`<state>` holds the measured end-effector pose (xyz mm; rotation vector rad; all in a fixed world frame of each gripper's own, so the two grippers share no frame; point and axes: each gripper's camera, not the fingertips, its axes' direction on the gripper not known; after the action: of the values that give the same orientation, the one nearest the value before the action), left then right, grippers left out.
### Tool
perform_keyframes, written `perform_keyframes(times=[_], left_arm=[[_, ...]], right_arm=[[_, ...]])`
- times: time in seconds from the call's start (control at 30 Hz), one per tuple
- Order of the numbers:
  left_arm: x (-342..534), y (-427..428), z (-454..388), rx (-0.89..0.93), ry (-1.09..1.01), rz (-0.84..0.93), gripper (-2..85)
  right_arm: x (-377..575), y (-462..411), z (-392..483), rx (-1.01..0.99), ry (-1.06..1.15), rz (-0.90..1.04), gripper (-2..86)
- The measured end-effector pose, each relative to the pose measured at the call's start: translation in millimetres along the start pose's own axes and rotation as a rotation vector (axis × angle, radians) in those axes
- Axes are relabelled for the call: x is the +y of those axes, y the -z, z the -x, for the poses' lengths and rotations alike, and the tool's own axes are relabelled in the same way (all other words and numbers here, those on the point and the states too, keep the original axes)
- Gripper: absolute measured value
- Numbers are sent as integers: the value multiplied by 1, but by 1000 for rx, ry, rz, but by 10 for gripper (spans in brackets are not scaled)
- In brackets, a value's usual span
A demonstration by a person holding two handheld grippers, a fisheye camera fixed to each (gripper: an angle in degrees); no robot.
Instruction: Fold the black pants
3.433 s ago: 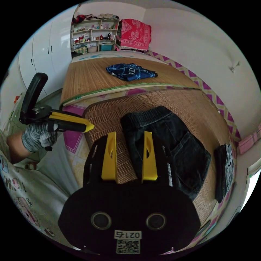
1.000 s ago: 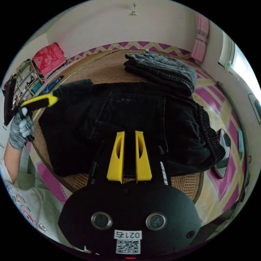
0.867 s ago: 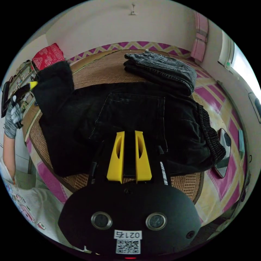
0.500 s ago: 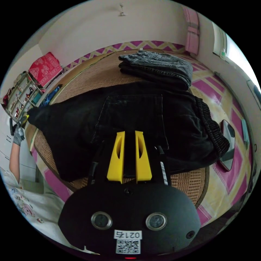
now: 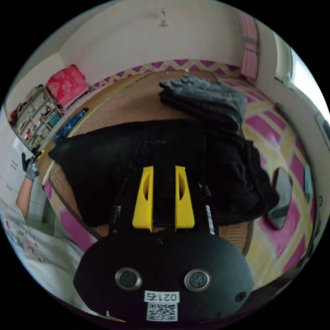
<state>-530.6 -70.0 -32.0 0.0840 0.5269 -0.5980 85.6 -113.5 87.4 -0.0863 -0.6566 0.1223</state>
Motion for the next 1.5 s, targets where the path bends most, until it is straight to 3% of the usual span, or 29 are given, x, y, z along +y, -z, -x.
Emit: perform_keyframes(times=[0.23, 0.5, 0.73, 1.0, 1.2, 1.5], left_arm=[[-33, -44, -94, 201, -419, 134, 69], [-56, -117, -173, 211, -753, 303, 100], [-53, -115, -182, 273, -840, 380, 105], [-49, -100, -175, 248, -888, 432, 106], [-39, -83, -179, 224, -995, 464, 17], [-42, -39, -161, 264, -1003, 439, -9]], right_arm=[[-89, -17, -3, 147, 383, 75, 99], [-164, -79, -6, 96, 629, 324, 94], [-182, -71, -9, 35, 690, 376, -5], [-176, -27, -28, -36, 646, 240, -10], [-171, -21, -35, -26, 633, 231, -10], [-161, -4, -53, -32, 615, 226, -10]])
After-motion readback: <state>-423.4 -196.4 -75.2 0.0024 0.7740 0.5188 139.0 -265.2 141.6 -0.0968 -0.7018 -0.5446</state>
